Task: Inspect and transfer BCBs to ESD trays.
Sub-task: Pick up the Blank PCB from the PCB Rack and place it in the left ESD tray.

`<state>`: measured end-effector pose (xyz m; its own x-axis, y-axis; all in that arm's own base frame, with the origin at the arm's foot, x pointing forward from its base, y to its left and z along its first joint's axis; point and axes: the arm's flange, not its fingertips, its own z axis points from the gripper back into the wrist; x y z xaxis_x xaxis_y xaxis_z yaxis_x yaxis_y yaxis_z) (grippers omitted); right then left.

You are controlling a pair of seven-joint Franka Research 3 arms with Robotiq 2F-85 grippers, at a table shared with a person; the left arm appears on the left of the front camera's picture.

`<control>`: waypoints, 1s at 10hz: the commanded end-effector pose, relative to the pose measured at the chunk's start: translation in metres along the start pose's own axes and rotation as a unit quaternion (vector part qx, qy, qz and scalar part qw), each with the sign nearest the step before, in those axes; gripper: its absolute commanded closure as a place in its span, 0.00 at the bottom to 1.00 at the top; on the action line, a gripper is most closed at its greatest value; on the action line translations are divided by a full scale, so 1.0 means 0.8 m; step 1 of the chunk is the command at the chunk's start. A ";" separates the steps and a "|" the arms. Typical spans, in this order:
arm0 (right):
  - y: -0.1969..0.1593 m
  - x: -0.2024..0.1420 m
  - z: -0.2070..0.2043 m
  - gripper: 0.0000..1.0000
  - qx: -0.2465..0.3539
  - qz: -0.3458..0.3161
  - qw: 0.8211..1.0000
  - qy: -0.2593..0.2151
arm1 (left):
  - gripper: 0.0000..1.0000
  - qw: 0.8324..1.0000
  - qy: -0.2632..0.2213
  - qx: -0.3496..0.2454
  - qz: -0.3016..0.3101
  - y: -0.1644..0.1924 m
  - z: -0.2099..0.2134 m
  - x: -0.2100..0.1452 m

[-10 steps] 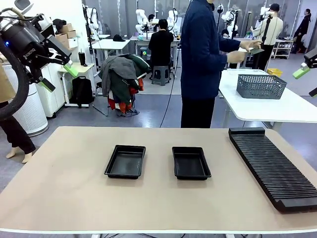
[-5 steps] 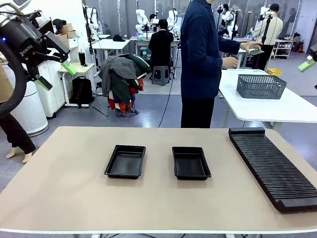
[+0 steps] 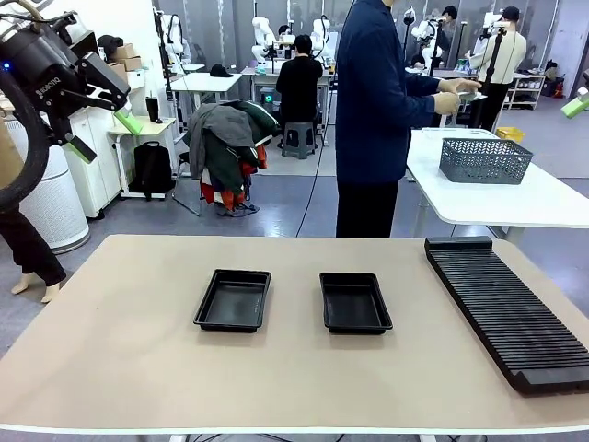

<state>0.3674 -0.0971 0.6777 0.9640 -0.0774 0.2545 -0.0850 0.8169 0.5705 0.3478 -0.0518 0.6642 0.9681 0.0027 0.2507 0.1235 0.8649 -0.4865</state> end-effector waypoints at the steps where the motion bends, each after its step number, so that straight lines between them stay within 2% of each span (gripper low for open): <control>1: 0.000 -0.001 0.008 0.00 -0.014 -0.016 1.000 0.006 | 0.00 1.000 0.006 0.023 0.011 -0.003 0.005 -0.001; 5: 0.004 0.001 0.024 0.00 -0.041 -0.026 0.999 0.003 | 0.00 0.999 0.006 0.044 0.010 -0.011 0.010 0.002; 10: 0.005 0.000 0.034 0.00 -0.045 -0.030 0.999 0.000 | 0.00 0.998 0.001 0.062 0.010 -0.017 0.015 0.004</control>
<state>0.3626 -0.1090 0.6971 0.9600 -0.1235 0.2514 -0.0267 0.8531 0.5211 0.3462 -0.0560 0.6753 0.9667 0.0027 0.2560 0.1058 0.9064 -0.4090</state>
